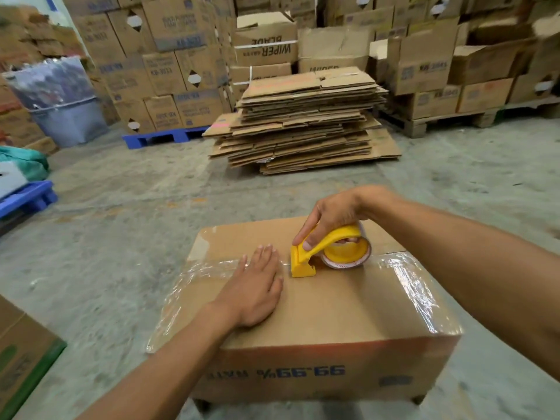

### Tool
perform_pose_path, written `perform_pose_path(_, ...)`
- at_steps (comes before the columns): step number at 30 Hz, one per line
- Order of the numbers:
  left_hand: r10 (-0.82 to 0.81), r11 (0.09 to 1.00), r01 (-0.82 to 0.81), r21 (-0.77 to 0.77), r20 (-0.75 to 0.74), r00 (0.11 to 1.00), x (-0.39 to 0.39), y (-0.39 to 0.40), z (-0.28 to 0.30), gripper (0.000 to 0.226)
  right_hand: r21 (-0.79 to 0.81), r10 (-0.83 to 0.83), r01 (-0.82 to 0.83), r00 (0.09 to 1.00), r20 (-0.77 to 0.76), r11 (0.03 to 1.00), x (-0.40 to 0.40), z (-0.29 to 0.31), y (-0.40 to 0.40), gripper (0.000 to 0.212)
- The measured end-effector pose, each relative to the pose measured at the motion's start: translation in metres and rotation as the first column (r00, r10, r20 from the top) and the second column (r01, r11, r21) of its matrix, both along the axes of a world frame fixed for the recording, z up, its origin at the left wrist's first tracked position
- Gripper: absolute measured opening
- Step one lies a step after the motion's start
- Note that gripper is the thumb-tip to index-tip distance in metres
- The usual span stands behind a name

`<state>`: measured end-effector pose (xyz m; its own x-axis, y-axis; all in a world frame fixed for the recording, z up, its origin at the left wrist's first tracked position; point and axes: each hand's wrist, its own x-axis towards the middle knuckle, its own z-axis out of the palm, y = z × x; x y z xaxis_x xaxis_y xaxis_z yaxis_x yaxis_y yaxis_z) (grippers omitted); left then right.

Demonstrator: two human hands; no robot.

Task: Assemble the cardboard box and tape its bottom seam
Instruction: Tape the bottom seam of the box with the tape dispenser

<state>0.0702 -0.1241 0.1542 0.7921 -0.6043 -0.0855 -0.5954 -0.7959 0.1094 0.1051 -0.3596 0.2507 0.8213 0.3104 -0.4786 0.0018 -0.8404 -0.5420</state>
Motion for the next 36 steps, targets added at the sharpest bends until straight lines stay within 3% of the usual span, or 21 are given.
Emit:
perform_pose_path(10, 0.065, 0.997, -0.066, -0.029, -0.032, 0.997, 0.0, -0.021, -0.014, 0.064, 0.026, 0.03, -0.03, 0.999, 0.017, 0.999, -0.008, 0.003, -0.013, 0.038)
perform_pose_path(18, 0.059, 0.998, -0.059, -0.002, -0.021, 0.998, -0.003, -0.022, -0.012, 0.063, -0.107, -0.129, 0.125, 0.991, -0.033, 0.986, -0.062, 0.018, -0.138, 0.066)
perform_pose_path(19, 0.067, 0.998, -0.067, 0.003, -0.024, 0.997, -0.002, -0.022, -0.011, 0.064, -0.113, -0.133, 0.128, 0.991, -0.034, 0.985, -0.065, 0.019, -0.141, 0.066)
perform_pose_path(22, 0.126, 0.992, -0.125, 0.025, -0.04, 0.991, -0.002, -0.031, -0.007, 0.067, -0.136, -0.151, 0.148, 0.989, -0.008, 0.98, -0.063, 0.022, -0.131, 0.038)
perform_pose_path(24, 0.08, 0.997, -0.08, 0.012, -0.027, 0.996, -0.01, -0.051, -0.001, 0.07, -0.149, -0.154, 0.153, 0.988, 0.0, 0.977, -0.061, 0.027, -0.126, 0.03)
perform_pose_path(28, -0.119, 0.989, 0.113, -0.092, -0.065, 0.991, -0.034, -0.124, 0.008, 0.076, -0.143, -0.152, 0.147, 0.988, -0.03, 0.979, -0.06, 0.029, -0.122, 0.03)
perform_pose_path(36, -0.061, 0.988, 0.056, -0.144, -0.027, 0.998, -0.045, -0.156, -0.015, 0.075, -0.012, -0.167, 0.167, 0.986, -0.023, 0.986, -0.075, 0.01, -0.148, 0.04)
